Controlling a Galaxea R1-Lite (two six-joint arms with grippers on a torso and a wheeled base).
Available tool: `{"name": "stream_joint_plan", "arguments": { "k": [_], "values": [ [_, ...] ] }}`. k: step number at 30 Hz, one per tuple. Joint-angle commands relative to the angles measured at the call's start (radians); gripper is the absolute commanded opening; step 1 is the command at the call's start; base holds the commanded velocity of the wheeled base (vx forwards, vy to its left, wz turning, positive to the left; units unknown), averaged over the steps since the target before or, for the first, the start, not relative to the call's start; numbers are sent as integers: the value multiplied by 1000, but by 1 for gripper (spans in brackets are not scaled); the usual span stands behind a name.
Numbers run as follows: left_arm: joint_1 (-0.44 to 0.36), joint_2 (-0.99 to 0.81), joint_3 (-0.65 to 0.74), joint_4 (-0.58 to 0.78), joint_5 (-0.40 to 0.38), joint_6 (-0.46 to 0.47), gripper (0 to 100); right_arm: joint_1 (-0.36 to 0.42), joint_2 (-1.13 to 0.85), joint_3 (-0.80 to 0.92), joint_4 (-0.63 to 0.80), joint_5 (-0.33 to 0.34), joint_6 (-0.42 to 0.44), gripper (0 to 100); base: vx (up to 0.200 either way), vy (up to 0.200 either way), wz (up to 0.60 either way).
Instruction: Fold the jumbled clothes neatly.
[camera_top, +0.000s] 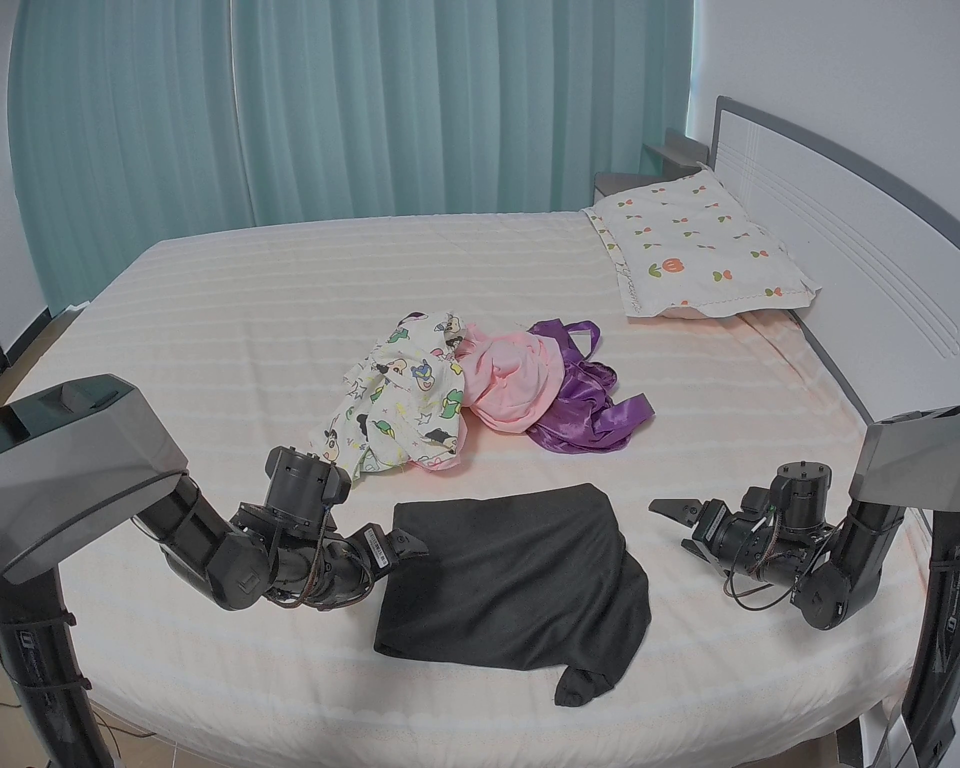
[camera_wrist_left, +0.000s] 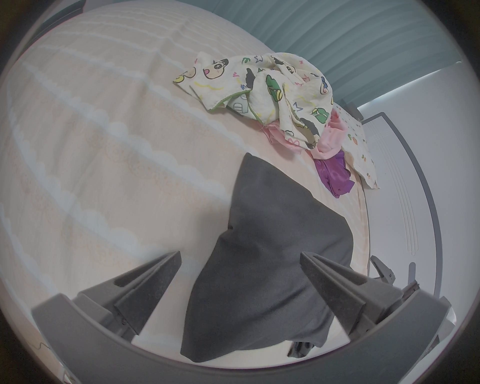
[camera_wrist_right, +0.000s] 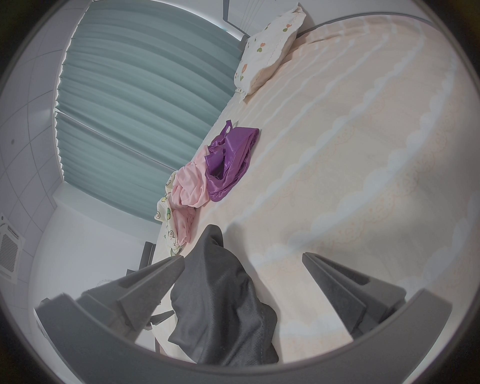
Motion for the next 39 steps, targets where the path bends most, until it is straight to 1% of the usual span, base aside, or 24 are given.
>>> {"name": "stream_joint_plan", "arguments": {
  "k": [1,2,4,7,10,13,14,21,25,31,36,39],
  "values": [
    [-7,22,-15,-2,4,8,100,2,8,1,-1,1,0,100,0,0,0],
    [-28,45,-35,-2,22,31,100,2,8,1,-4,1,0,100,0,0,0],
    [-39,57,-47,-2,34,32,100,2,8,1,-4,1,0,100,0,0,0],
    [-40,63,-53,-2,36,32,100,2,8,1,-4,1,0,100,0,0,0],
    [-60,98,-70,-4,36,34,100,2,10,0,-5,2,0,100,0,0,0],
    [-65,124,-73,-45,44,34,100,2,8,1,-5,2,0,100,0,0,0],
    [-65,123,-66,-63,45,34,0,2,8,1,-5,2,0,100,0,0,0],
    [-53,107,-12,-85,50,32,0,2,8,3,-5,2,0,100,0,0,0],
    [-19,58,22,-85,51,32,0,3,6,7,-5,5,0,100,0,0,0],
    [18,29,27,-79,51,34,0,9,5,15,-4,13,-2,100,0,0,0],
    [44,31,27,-76,51,34,0,23,-1,37,-4,47,-2,100,0,0,0],
    [56,31,37,-76,51,34,0,32,-4,60,-4,85,-2,100,0,0,0]
  ]
}}
